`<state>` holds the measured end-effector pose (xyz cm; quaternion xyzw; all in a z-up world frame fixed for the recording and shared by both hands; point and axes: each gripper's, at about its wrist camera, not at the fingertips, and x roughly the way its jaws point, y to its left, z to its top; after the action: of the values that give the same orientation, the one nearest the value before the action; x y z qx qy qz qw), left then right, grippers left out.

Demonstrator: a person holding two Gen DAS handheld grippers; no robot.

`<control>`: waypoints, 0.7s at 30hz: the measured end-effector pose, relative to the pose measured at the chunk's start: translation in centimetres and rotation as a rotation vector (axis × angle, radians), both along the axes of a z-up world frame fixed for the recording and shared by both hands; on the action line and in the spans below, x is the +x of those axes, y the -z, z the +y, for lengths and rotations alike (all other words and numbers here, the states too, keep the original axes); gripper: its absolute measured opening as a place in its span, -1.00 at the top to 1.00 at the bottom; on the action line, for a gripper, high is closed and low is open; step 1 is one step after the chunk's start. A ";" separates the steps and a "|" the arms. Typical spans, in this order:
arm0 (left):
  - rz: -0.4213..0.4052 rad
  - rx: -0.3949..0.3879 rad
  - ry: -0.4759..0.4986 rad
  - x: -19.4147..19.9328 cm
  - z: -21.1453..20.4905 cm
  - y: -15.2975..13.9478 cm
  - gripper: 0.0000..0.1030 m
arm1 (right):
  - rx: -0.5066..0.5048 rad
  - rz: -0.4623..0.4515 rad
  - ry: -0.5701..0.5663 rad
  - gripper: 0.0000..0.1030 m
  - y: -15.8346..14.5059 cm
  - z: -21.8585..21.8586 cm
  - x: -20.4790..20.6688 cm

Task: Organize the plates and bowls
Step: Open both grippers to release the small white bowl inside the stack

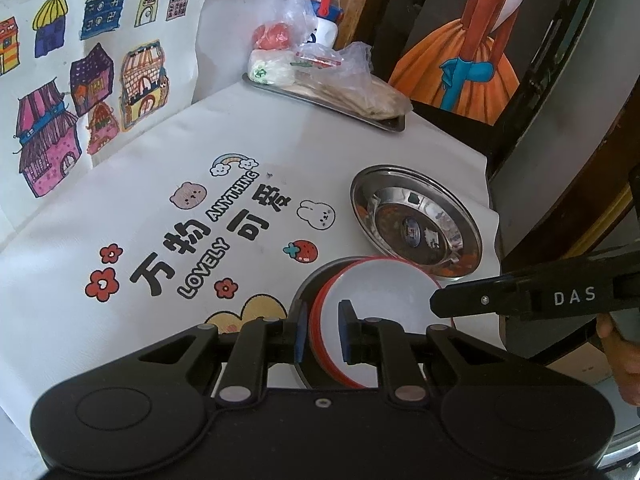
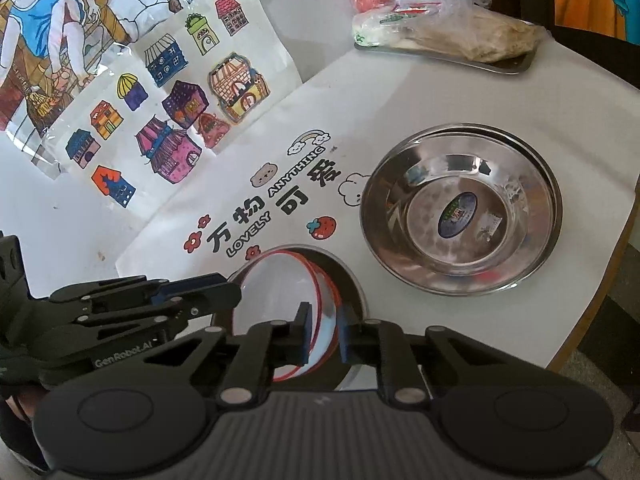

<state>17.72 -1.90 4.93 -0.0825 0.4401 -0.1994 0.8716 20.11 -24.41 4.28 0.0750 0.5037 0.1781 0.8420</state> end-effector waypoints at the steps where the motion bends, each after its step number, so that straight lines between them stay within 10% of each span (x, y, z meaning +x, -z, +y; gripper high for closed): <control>1: -0.003 -0.001 -0.002 0.0 0.1 -0.1 0.67 | 0.001 0.001 -0.002 0.73 0.1 0.0 0.0; 10: -0.014 -0.007 -0.024 -0.2 0.7 -0.5 0.62 | 0.024 0.003 -0.003 0.78 0.8 -0.1 0.2; 21: -0.042 -0.015 -0.053 -0.8 1.6 -1.0 0.35 | 0.031 -0.135 0.011 0.01 -1.4 -1.9 -2.5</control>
<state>16.90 -0.26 5.88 -0.0967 0.4179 -0.1813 0.8850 17.57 -26.34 5.66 0.0787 0.4424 0.1858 0.8738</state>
